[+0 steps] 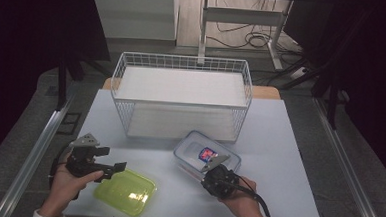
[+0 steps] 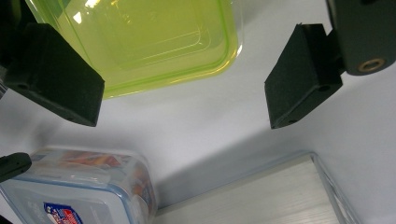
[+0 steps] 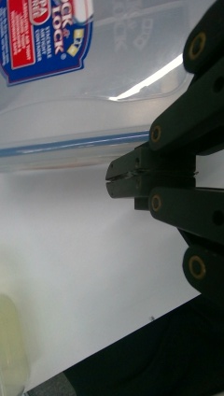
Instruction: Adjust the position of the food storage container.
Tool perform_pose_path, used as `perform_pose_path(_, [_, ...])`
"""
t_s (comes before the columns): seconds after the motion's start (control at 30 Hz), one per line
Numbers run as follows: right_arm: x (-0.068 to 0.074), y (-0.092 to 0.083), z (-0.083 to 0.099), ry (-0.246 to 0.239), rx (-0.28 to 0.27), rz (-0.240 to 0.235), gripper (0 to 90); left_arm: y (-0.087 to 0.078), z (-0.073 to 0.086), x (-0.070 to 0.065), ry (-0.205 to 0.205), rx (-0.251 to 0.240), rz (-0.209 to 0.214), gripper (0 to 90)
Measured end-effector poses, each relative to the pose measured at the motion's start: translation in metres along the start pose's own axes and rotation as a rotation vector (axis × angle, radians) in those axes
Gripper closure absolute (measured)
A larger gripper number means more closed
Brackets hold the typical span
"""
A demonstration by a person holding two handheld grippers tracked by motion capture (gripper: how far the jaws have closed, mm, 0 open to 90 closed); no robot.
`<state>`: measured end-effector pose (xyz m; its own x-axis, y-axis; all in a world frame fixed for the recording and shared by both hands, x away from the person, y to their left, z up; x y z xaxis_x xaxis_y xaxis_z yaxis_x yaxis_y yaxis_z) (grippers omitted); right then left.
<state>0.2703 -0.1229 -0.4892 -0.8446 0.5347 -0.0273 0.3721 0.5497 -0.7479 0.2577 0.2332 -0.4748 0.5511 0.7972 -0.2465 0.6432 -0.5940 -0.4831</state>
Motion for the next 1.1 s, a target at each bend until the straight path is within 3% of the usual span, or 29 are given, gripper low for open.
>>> perform_pose_path(0.17, [-0.002,-0.008,-0.005,-0.002,-0.035,-0.013,88.9,0.0,0.0,-0.001,-0.001,0.0,0.002,11.8])
perform_pose_path(0.2, [-0.007,-0.015,-0.018,-0.008,-0.08,0.005,88.9,0.001,0.0,-0.001,0.0,0.0,0.002,11.8])
perform_pose_path(0.33, [-0.021,-0.018,-0.038,-0.002,-0.117,0.05,88.9,0.002,0.0,-0.002,0.001,0.005,0.004,11.8])
perform_pose_path(0.37, [-0.039,-0.013,-0.054,0.021,-0.136,0.087,88.9,0.002,0.001,-0.002,0.001,0.005,0.004,11.8])
perform_pose_path(0.43, [-0.045,-0.011,-0.059,0.028,-0.143,0.094,88.9,0.001,0.001,-0.001,0.001,0.004,0.004,11.8])
perform_pose_path(0.47, [-0.06,0.0,-0.072,0.018,-0.159,0.128,88.9,0.001,0.001,-0.001,0.0,0.004,0.004,11.8])
perform_pose_path(0.5, [-0.06,0.0,-0.072,0.018,-0.159,0.128,88.9,0.001,0.001,-0.001,0.0,0.004,0.004,11.8])
perform_pose_path(0.53, [-0.074,0.012,-0.079,0.0,-0.15,0.16,88.9,0.002,0.001,0.0,0.001,0.005,0.004,11.8])
perform_pose_path(0.7, [-0.098,0.04,-0.084,0.0,-0.115,0.201,89.0,0.004,0.002,0.001,-0.002,0.011,0.009,11.8])
perform_pose_path(0.9, [-0.108,0.055,-0.083,-0.018,-0.088,0.219,89.0,0.004,0.003,0.002,0.0,0.013,0.008,11.8])
perform_pose_path(1.1, [-0.112,0.059,-0.083,-0.02,-0.09,0.223,88.9,0.005,0.003,0.002,-0.005,0.012,0.004,11.9])
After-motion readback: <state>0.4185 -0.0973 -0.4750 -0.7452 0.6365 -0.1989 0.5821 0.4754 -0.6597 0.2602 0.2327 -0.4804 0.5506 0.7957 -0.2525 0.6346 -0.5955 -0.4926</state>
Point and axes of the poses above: each handheld gripper's, and its own axes: y roughly forward along the jaws, z roughly out of its underside, x roughly to its left, the point moved 3 cm from there along y, roughly forward along the jaws, and after that the axes turned 12 degrees about -x, right-handed, at the moved point
